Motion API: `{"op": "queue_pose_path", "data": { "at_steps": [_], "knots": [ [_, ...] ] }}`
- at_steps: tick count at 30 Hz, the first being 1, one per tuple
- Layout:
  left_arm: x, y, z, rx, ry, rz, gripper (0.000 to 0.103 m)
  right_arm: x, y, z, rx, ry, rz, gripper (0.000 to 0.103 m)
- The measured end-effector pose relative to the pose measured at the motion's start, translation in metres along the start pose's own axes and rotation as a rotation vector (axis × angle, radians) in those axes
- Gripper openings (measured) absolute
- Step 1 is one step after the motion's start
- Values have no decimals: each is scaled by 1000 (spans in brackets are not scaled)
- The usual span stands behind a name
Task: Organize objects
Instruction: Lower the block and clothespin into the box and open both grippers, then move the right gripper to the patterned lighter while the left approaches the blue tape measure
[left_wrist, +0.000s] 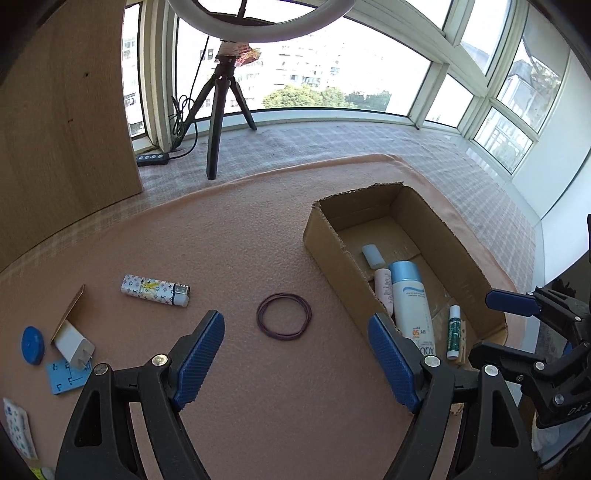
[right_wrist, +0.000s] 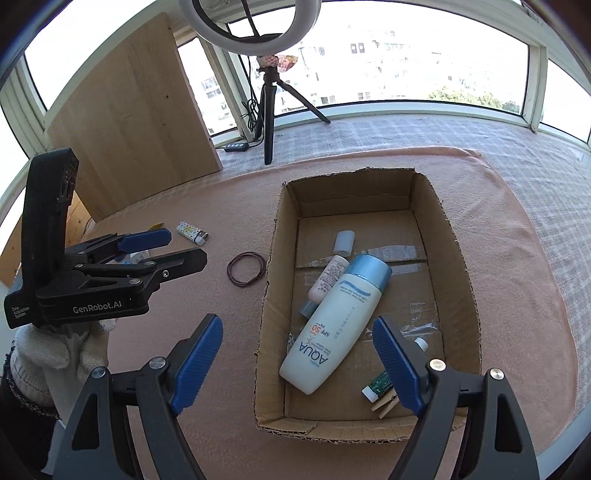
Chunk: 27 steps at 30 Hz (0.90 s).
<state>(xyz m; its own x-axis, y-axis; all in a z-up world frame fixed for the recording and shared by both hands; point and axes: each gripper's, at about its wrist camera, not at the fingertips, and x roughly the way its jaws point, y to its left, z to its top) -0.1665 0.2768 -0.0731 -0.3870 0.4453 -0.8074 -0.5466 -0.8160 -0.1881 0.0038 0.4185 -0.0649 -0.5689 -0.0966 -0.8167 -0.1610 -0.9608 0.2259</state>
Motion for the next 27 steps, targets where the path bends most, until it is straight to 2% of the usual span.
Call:
{"op": "queue_pose_path", "data": {
  "at_steps": [13,18,24,27],
  "knots": [
    [-43,93,-55,-132,9,112,83,33,63,16,-98,12,71,80],
    [-58,135,-72,-200,8,151,83,48,85,22,-143,-9,53,80],
    [-70,180,-86,-259,7,197,80,74,103,41,-139,18,71,80],
    [-73,202,-90,-291,5,230,77,87,115,49,-165,32,53,80]
  ]
}}
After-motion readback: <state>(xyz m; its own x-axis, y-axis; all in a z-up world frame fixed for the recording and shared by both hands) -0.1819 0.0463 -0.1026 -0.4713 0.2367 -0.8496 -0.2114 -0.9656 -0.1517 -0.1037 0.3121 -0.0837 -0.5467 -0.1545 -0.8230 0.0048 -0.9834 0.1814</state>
